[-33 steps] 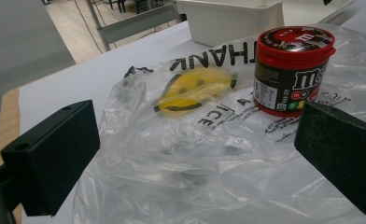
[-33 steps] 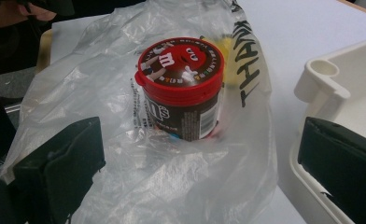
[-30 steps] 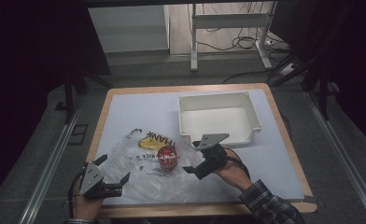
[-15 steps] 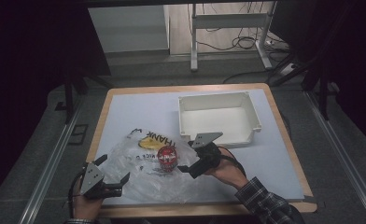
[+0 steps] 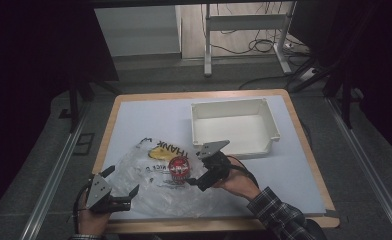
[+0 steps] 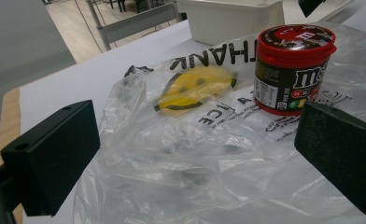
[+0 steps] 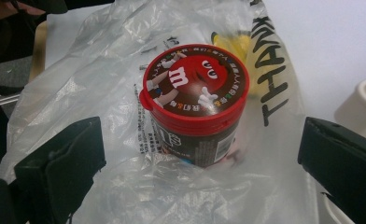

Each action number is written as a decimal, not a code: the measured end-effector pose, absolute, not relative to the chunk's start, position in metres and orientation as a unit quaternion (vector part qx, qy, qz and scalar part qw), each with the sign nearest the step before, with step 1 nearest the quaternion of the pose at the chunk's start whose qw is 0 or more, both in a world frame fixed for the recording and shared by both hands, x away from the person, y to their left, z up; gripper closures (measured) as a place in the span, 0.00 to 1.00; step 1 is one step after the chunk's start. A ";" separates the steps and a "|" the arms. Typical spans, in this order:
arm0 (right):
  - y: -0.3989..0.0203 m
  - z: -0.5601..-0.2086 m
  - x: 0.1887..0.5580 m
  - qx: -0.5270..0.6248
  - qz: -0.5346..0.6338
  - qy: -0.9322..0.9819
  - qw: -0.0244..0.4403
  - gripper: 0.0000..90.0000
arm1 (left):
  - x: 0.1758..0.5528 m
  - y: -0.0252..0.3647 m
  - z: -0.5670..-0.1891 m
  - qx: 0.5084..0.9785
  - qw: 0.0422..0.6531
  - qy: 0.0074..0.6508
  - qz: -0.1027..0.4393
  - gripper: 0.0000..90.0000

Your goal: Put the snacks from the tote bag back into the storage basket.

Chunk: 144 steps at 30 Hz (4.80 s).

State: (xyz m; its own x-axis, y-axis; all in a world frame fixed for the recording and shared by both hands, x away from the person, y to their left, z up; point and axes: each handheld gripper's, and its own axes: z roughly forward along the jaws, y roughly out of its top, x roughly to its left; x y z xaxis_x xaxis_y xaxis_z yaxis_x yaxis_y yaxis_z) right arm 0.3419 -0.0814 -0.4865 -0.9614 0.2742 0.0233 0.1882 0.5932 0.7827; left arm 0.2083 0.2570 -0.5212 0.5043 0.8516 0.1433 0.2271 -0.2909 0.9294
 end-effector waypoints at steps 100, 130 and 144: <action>0.006 -0.472 0.349 0.077 0.237 0.968 0.035 0.28 | 0.208 0.253 -0.522 0.736 0.459 0.364 0.340 0.00; -0.034 -0.459 0.344 0.091 0.239 0.966 0.049 0.28 | 0.208 0.253 -0.522 0.736 0.457 0.364 0.341 0.00; -0.051 -0.454 0.346 0.096 0.240 0.964 0.058 0.29 | 0.209 0.252 -0.523 0.737 0.455 0.364 0.342 0.00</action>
